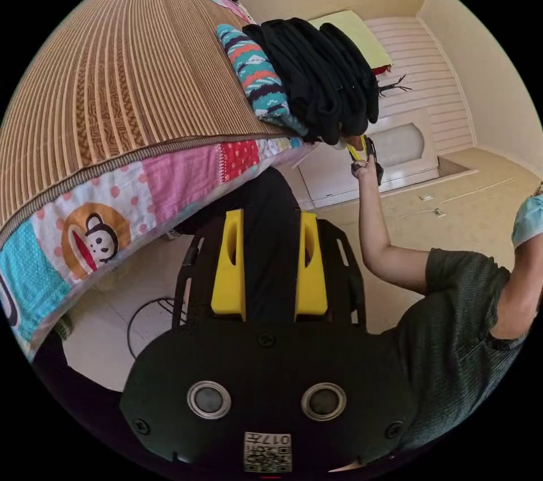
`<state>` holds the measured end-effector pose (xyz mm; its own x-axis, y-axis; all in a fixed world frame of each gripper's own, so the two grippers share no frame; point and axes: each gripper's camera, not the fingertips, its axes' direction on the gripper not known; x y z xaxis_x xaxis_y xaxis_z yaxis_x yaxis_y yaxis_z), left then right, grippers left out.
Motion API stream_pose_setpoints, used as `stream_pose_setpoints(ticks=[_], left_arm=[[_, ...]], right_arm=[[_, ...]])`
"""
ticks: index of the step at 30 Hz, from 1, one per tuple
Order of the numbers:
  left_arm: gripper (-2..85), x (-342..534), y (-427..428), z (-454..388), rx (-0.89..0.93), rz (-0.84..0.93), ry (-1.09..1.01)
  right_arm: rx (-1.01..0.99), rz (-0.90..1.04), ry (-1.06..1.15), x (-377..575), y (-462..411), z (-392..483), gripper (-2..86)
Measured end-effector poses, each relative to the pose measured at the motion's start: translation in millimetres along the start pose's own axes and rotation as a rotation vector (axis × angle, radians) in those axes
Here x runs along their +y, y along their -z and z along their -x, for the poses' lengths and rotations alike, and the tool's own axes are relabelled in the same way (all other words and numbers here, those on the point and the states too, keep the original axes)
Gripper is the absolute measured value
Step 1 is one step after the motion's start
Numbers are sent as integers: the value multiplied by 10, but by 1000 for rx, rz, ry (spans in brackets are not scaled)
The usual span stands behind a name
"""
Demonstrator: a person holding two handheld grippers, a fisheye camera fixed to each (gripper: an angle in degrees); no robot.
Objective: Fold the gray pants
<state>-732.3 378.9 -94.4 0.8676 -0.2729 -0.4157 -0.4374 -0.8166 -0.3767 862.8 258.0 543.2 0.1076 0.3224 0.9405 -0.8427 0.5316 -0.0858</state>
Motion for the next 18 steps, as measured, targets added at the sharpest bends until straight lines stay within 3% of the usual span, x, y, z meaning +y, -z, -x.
stream_pose_setpoints(ticks=[3, 8, 10, 14, 18], left_arm=[[135, -10, -30, -251, -22, 69, -33], [125, 71, 467, -359, -56, 8, -21], [125, 117, 712, -302, -45, -27, 16], [125, 249, 1322, -351, -4, -149, 56], [125, 357, 1804, -578, -3, -226, 31]], right_arm=[[40, -40, 209, -261, 95, 650, 34], [41, 101, 477, -1310, -198, 2266, 12], [124, 23, 635, -1508, -124, 3446, 10], [103, -169, 926, -1172, 371, 5124, 9], [-115, -356, 1077, -433, 1046, 6318, 11]])
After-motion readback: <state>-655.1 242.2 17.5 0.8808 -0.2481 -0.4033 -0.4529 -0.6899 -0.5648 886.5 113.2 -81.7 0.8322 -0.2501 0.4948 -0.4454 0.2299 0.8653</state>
